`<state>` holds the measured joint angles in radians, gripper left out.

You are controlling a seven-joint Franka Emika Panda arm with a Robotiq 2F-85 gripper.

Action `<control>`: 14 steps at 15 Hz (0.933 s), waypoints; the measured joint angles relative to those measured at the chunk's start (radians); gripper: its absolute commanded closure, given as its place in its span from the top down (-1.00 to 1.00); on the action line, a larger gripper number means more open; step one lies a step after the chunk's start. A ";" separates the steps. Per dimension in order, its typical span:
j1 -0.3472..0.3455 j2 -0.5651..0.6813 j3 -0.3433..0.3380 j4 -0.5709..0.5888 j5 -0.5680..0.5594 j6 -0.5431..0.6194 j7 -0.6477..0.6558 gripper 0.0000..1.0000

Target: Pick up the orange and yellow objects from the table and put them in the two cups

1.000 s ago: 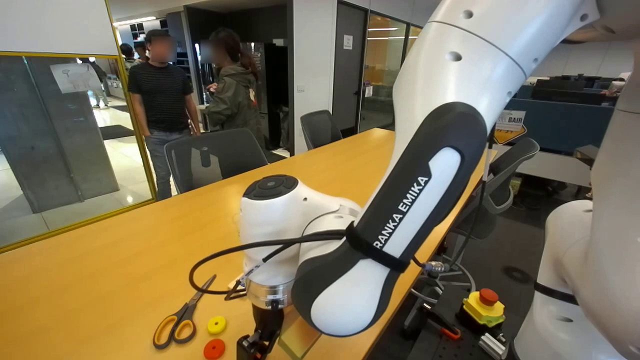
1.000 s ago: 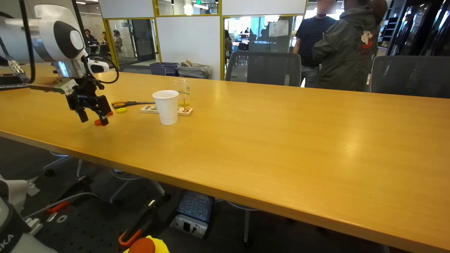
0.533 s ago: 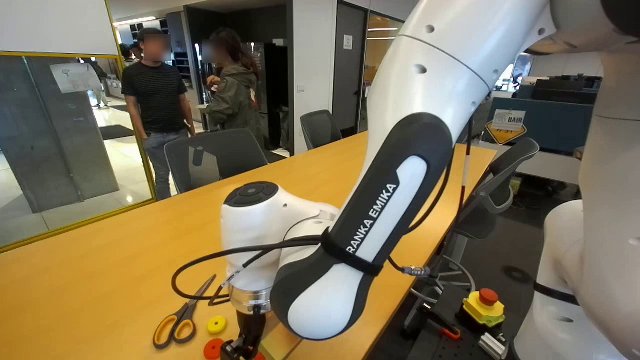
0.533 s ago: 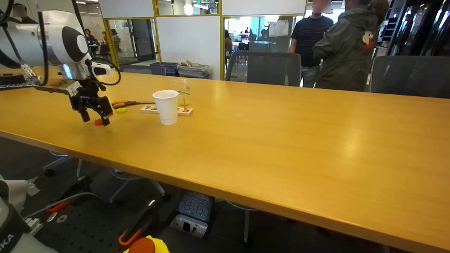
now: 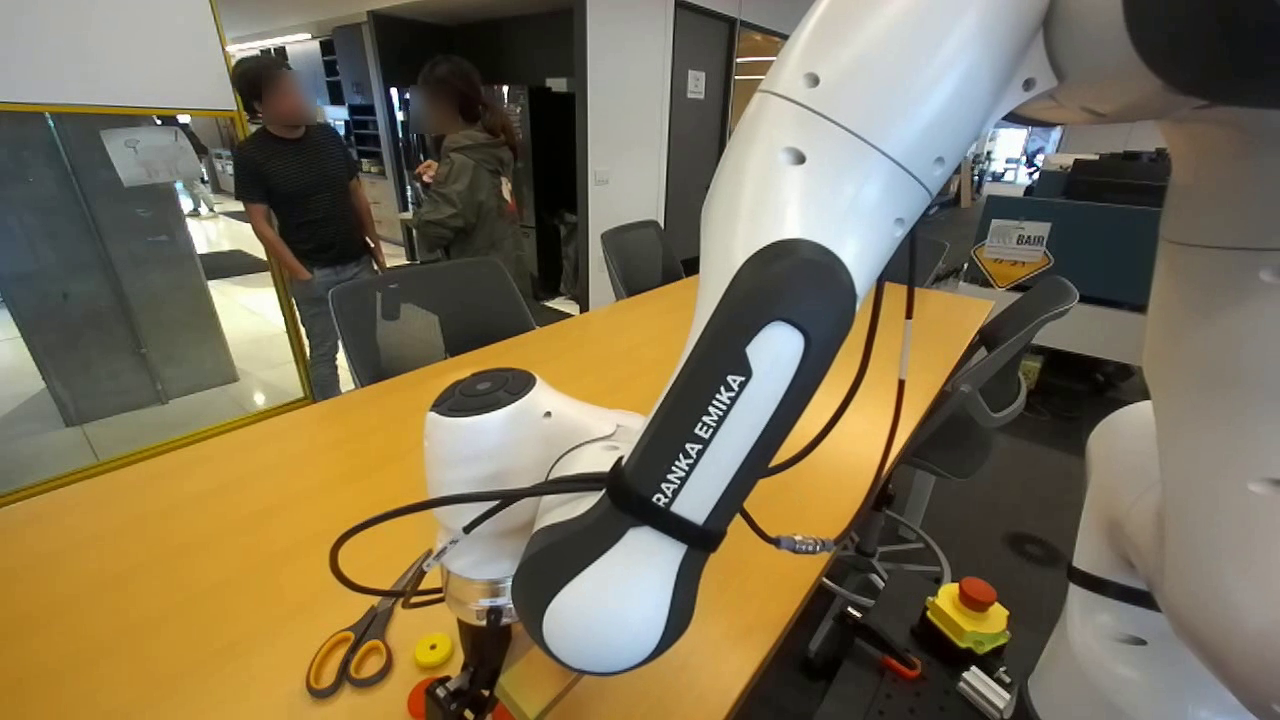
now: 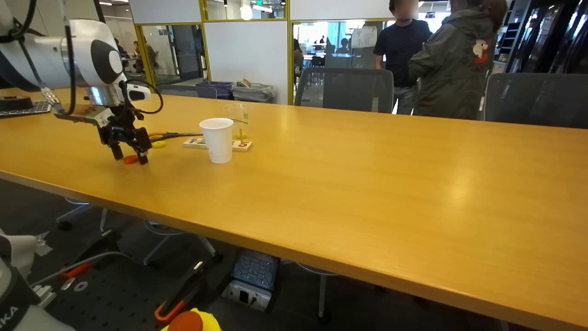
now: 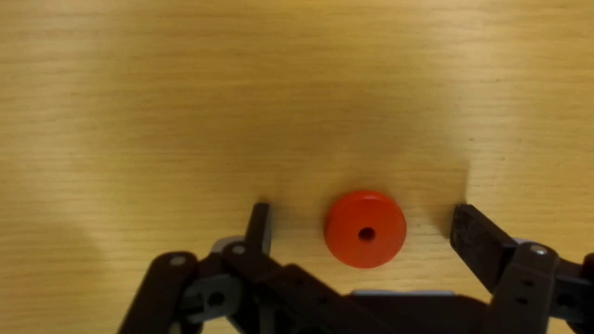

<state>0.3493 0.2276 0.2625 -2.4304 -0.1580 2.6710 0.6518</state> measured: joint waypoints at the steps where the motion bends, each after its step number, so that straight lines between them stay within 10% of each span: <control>1: 0.001 0.002 -0.004 0.003 0.000 0.000 0.000 1.00; 11: 0.008 0.004 -0.012 0.021 0.023 -0.037 -0.006 1.00; 12: 0.008 0.004 -0.012 0.022 0.029 -0.040 -0.008 0.50; 14: 0.008 0.004 -0.012 0.025 0.032 -0.044 -0.011 0.32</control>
<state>0.3575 0.2320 0.2502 -2.4054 -0.1259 2.6272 0.6409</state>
